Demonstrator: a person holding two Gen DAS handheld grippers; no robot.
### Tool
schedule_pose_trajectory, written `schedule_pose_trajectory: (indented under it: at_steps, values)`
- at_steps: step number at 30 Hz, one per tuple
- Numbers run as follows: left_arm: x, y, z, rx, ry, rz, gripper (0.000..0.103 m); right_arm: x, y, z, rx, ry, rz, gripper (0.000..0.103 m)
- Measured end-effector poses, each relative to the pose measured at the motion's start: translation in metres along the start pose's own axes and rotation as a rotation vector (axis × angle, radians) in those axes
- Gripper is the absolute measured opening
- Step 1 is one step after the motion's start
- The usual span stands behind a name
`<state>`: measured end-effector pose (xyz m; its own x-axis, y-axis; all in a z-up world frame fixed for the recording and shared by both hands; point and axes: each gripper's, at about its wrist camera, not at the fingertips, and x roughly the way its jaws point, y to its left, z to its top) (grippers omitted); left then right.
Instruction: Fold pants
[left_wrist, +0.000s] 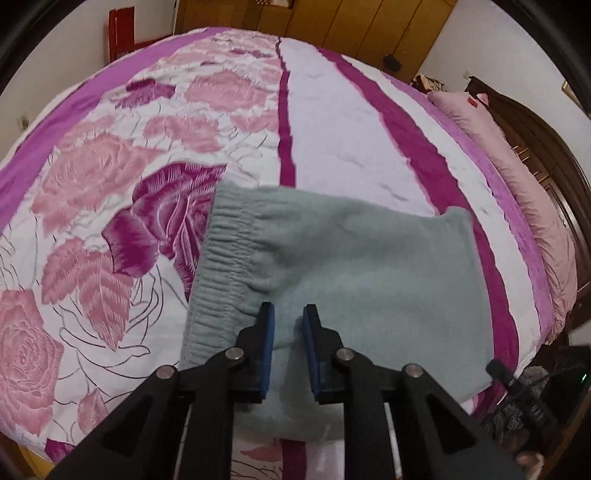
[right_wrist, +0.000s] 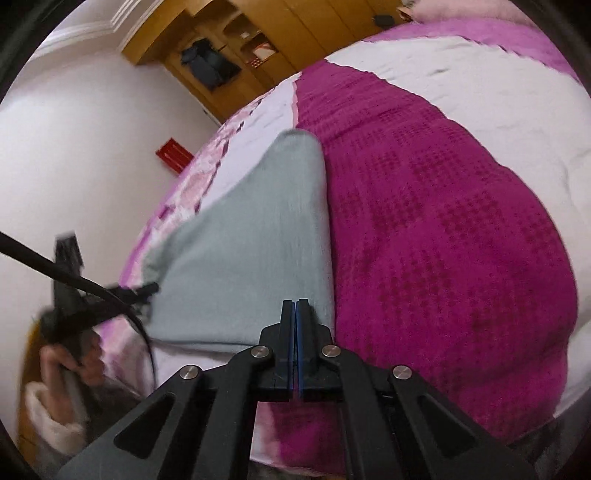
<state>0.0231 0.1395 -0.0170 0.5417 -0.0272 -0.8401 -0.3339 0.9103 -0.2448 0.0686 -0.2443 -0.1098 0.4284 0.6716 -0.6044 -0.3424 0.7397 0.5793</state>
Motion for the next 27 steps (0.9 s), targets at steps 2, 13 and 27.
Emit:
schedule_pose_trajectory:
  at_steps: [2,13,27]
  values:
    - [-0.006,-0.010,0.009,0.031,-0.026,-0.018,0.018,-0.006,0.006,0.019,-0.006,-0.040,0.022,0.000]
    - [0.040,0.001,0.048,-0.031,0.037,-0.088,0.014,0.133,-0.020,0.152,-0.063,0.202,0.149,0.000]
    - [0.030,-0.002,0.040,-0.012,-0.011,-0.065,0.011,0.067,-0.024,0.118,-0.042,0.164,0.280,0.000]
